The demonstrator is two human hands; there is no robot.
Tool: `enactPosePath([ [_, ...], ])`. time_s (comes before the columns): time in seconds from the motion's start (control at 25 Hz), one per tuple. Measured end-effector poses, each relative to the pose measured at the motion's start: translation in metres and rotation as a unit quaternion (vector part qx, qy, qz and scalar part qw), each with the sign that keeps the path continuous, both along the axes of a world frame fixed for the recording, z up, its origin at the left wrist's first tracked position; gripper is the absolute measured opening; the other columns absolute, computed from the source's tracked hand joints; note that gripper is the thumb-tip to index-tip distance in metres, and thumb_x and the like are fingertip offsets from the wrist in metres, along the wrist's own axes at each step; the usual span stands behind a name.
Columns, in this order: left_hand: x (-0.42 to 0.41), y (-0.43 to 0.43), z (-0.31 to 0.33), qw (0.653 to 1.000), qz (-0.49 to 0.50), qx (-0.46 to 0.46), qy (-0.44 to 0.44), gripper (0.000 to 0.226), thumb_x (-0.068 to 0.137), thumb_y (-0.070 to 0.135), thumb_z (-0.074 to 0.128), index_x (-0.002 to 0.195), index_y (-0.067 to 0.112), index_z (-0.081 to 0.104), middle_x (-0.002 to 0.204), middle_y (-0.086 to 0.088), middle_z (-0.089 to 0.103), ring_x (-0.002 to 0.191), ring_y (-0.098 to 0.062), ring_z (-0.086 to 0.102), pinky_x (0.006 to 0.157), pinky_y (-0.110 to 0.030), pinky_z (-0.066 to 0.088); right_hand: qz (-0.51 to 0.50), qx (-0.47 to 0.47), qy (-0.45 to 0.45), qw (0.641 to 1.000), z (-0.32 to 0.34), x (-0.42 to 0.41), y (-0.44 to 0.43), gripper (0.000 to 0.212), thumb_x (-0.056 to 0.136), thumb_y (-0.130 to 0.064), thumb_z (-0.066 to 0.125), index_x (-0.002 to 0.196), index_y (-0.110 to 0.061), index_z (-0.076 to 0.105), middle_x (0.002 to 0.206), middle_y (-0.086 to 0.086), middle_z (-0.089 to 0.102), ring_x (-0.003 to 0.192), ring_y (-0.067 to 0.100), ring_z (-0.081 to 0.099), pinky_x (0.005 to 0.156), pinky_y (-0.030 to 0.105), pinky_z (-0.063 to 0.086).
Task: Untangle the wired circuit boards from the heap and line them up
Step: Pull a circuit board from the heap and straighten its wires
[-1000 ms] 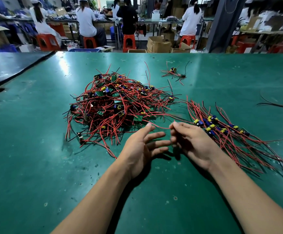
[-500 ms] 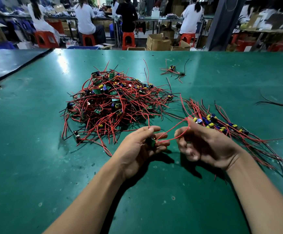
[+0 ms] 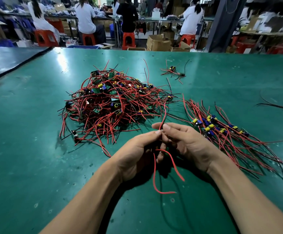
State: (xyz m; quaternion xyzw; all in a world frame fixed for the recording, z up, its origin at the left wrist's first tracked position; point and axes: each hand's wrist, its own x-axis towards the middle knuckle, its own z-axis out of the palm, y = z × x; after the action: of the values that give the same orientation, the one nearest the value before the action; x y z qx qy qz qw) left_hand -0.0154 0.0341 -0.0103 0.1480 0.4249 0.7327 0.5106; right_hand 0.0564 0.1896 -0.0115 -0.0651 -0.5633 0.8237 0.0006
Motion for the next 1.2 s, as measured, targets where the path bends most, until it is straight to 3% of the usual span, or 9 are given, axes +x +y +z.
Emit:
enactPosePath([
  [0.16, 0.003, 0.004, -0.002, 0.998, 0.041, -0.017, 0.048, 0.010, 0.084, 0.010, 0.065, 0.093, 0.008, 0.062, 0.076, -0.007, 0.064, 0.056, -0.015, 0.059, 0.051, -0.020, 0.049, -0.069, 0.051, 0.005, 0.996, 0.000, 0.000, -0.002, 0.032, 0.071, -0.035, 0.086, 0.092, -0.013, 0.077, 0.070, 0.006, 0.062, 0.064, 0.021, 0.055, 0.062, 0.035, 0.051],
  [0.24, 0.004, 0.008, -0.004, 0.991, 0.108, -0.026, 0.073, 0.027, 0.079, 0.004, 0.069, 0.106, 0.004, 0.062, 0.082, -0.014, 0.065, 0.059, -0.022, 0.066, 0.058, -0.027, 0.054, -0.104, 0.046, 0.011, 0.993, 0.002, 0.002, 0.001, 0.035, 0.071, -0.035, 0.085, 0.092, -0.009, 0.075, 0.061, 0.003, 0.051, 0.055, 0.014, 0.046, 0.051, 0.028, 0.051],
  [0.32, 0.007, 0.010, -0.006, 0.982, 0.148, -0.037, 0.115, 0.025, 0.082, 0.002, 0.070, 0.106, 0.004, 0.064, 0.090, -0.018, 0.067, 0.068, -0.026, 0.069, 0.066, -0.031, 0.057, -0.138, 0.082, 0.022, 0.987, 0.004, 0.002, 0.002, 0.038, 0.069, -0.039, 0.083, 0.090, -0.009, 0.075, 0.057, 0.000, 0.044, 0.052, 0.010, 0.037, 0.049, 0.019, 0.039],
  [0.52, 0.012, 0.010, -0.009, 0.977, 0.097, -0.060, 0.178, 0.020, 0.091, 0.008, 0.064, 0.109, 0.003, 0.070, 0.088, -0.011, 0.067, 0.077, -0.024, 0.054, 0.070, -0.027, 0.050, -0.164, 0.116, 0.041, 0.979, 0.005, 0.002, 0.003, 0.031, 0.067, -0.043, 0.080, 0.077, -0.015, 0.077, 0.055, -0.002, 0.042, 0.050, 0.008, 0.033, 0.047, 0.016, 0.028],
  [0.6, 0.010, 0.008, -0.007, 0.983, 0.064, -0.044, 0.164, 0.023, 0.092, 0.009, 0.060, 0.113, 0.002, 0.067, 0.091, -0.012, 0.071, 0.076, -0.023, 0.062, 0.070, -0.026, 0.054, -0.163, 0.104, 0.036, 0.980, 0.003, 0.002, 0.004, 0.033, 0.067, -0.045, 0.082, 0.078, -0.014, 0.076, 0.054, -0.003, 0.042, 0.048, 0.008, 0.034, 0.048, 0.018, 0.032],
  [0.76, 0.009, 0.002, -0.002, 0.993, 0.018, -0.003, 0.119, 0.024, 0.088, 0.017, 0.059, 0.107, 0.005, 0.068, 0.099, -0.018, 0.073, 0.073, -0.020, 0.070, 0.066, -0.025, 0.056, -0.175, 0.109, 0.006, 0.978, 0.000, 0.002, 0.006, 0.048, 0.064, -0.053, 0.088, 0.085, -0.013, 0.070, 0.061, 0.005, 0.043, 0.058, 0.021, 0.035, 0.055, 0.031, 0.030],
  [1.0, 0.006, 0.004, 0.001, 0.988, 0.032, -0.040, 0.148, 0.020, 0.081, 0.019, 0.063, 0.097, 0.008, 0.067, 0.097, -0.018, 0.074, 0.072, -0.022, 0.071, 0.068, -0.027, 0.053, -0.194, 0.194, 0.025, 0.961, 0.004, 0.003, 0.005, 0.034, 0.071, -0.047, 0.079, 0.064, -0.018, 0.062, 0.052, -0.003, 0.038, 0.047, 0.010, 0.030, 0.043, 0.019, 0.026],
  [1.12, 0.009, 0.006, -0.001, 0.986, 0.069, -0.046, 0.142, 0.016, 0.078, 0.022, 0.069, 0.088, 0.009, 0.068, 0.088, -0.019, 0.074, 0.066, -0.023, 0.070, 0.061, -0.025, 0.056, -0.183, 0.217, 0.039, 0.958, 0.006, 0.006, 0.003, 0.029, 0.075, -0.044, 0.076, 0.069, -0.017, 0.068, 0.056, 0.000, 0.044, 0.051, 0.011, 0.034, 0.046, 0.021, 0.027],
  [1.2, 0.009, 0.007, -0.001, 0.986, 0.084, -0.049, 0.138, 0.004, 0.085, 0.014, 0.066, 0.082, 0.012, 0.067, 0.085, -0.018, 0.073, 0.064, -0.024, 0.070, 0.061, -0.027, 0.055, -0.136, 0.195, 0.029, 0.971, 0.008, 0.008, 0.000, 0.027, 0.076, -0.043, 0.077, 0.082, -0.017, 0.075, 0.066, 0.002, 0.059, 0.057, 0.013, 0.049, 0.049, 0.020, 0.039],
])
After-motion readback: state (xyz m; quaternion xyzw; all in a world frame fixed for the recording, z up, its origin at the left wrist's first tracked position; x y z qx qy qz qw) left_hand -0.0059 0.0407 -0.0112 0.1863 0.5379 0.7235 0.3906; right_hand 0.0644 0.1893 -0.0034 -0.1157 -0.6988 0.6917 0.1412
